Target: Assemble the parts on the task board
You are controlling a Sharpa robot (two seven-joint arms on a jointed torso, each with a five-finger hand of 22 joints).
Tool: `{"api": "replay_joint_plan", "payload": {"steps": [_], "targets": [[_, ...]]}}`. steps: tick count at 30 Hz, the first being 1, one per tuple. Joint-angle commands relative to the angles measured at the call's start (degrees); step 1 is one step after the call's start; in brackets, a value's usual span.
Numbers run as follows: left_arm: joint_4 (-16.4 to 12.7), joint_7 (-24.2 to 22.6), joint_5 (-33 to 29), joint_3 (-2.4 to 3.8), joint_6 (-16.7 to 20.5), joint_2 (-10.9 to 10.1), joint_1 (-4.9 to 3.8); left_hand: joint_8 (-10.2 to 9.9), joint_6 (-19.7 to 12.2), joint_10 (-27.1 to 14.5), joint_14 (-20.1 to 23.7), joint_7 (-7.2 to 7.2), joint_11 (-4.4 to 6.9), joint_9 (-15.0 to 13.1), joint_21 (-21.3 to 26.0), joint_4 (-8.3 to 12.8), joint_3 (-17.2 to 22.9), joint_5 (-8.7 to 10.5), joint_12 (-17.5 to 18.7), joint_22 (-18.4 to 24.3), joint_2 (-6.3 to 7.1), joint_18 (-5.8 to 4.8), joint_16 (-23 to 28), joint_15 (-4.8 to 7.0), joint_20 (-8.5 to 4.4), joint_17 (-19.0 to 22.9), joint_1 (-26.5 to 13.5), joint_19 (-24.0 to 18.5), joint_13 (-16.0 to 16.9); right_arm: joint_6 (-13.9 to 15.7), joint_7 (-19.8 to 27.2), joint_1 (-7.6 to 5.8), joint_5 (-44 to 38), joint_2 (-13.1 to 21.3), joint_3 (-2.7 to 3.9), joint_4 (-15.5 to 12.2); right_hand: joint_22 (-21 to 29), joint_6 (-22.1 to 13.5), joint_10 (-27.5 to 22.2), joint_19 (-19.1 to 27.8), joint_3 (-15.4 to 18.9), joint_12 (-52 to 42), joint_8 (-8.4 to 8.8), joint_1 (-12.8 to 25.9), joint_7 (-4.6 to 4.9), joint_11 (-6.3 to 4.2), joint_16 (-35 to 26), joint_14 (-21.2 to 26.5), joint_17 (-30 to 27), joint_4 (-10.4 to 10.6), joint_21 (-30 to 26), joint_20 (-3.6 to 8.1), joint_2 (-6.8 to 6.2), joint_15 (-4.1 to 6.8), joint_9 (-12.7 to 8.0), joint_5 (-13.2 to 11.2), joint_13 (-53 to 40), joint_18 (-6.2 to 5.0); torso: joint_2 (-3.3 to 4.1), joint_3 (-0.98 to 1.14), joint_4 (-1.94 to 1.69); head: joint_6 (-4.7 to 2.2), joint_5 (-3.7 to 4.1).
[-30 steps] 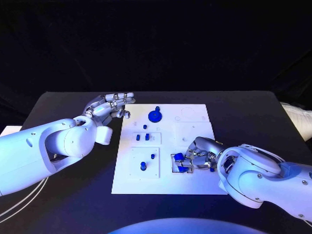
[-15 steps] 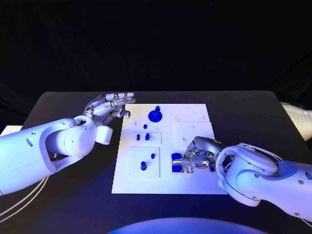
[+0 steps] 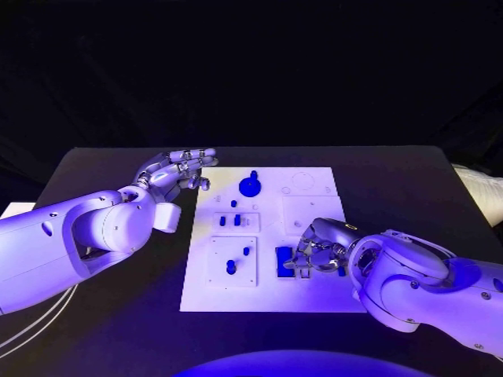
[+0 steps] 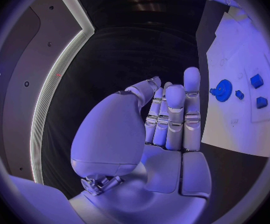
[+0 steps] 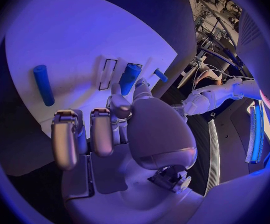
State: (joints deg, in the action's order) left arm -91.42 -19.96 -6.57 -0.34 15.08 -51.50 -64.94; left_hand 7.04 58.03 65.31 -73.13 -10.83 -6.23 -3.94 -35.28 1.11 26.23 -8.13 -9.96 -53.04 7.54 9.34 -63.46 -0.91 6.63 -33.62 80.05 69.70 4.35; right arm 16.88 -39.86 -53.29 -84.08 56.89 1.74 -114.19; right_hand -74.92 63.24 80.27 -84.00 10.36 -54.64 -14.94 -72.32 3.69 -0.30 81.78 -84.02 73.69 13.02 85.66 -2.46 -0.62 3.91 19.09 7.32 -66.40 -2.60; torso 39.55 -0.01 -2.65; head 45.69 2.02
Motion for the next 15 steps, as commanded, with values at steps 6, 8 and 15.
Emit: {"api": "replay_joint_plan", "payload": {"steps": [6,8,15], "targets": [[-0.1,-0.3,-0.1,0.03,-1.1,0.1,-0.02,0.3,-0.4,-0.4,0.3,0.13,0.03,0.0,0.2,0.3,-0.2,-0.02,-0.3,0.1,-0.67,1.05,0.1,-0.13,0.04,0.1,0.0,-0.5,0.0,-0.5,-1.7,0.17,-4.0,0.0,-0.01,0.0,-9.3,0.3,0.2,-1.3,-1.2,0.5,-0.3,-4.5,-0.24,-0.63,-0.1,-3.3,0.2,-2.1,-0.1,0.36,1.26,0.61,0.4,0.1,-0.1,0.87,-0.01,0.0,-0.06,0.07,0.1],[-0.1,-0.3,-0.1,0.03,-1.1,0.1,-0.02,0.3,-0.4,-0.4,0.3,0.13,0.03,0.0,0.2,0.3,-0.2,-0.02,-0.3,0.1,-0.67,1.05,0.1,-0.13,0.04,0.1,0.0,-0.5,0.0,0.5,-1.2,0.18,-4.2,0.4,-0.01,-0.4,-9.3,0.1,0.2,-1.2,-1.0,0.6,-0.21,-4.4,-0.18,-0.56,-0.2,-3.3,0.2,-1.9,-0.1,0.35,1.35,0.57,0.5,0.8,-0.2,0.86,-0.04,0.01,0.04,0.01,0.14],[0.0,-0.3,-0.1,0.03,-1.1,0.1,-0.01,0.3,-0.4,-0.4,0.3,0.13,0.03,0.0,0.2,0.3,-0.2,-0.02,-0.3,0.1,-0.67,1.05,0.1,-0.13,0.04,0.1,0.0,-0.5,0.0,3.6,1.5,-0.21,-0.4,4.6,0.13,-3.0,-9.2,-1.9,0.0,-1.1,0.4,1.3,1.39,-2.0,0.58,0.03,-0.3,-3.2,0.0,0.9,-0.2,0.05,2.06,0.1,0.1,6.8,-0.1,0.82,-0.04,0.02,0.09,-0.04,0.48]]}}
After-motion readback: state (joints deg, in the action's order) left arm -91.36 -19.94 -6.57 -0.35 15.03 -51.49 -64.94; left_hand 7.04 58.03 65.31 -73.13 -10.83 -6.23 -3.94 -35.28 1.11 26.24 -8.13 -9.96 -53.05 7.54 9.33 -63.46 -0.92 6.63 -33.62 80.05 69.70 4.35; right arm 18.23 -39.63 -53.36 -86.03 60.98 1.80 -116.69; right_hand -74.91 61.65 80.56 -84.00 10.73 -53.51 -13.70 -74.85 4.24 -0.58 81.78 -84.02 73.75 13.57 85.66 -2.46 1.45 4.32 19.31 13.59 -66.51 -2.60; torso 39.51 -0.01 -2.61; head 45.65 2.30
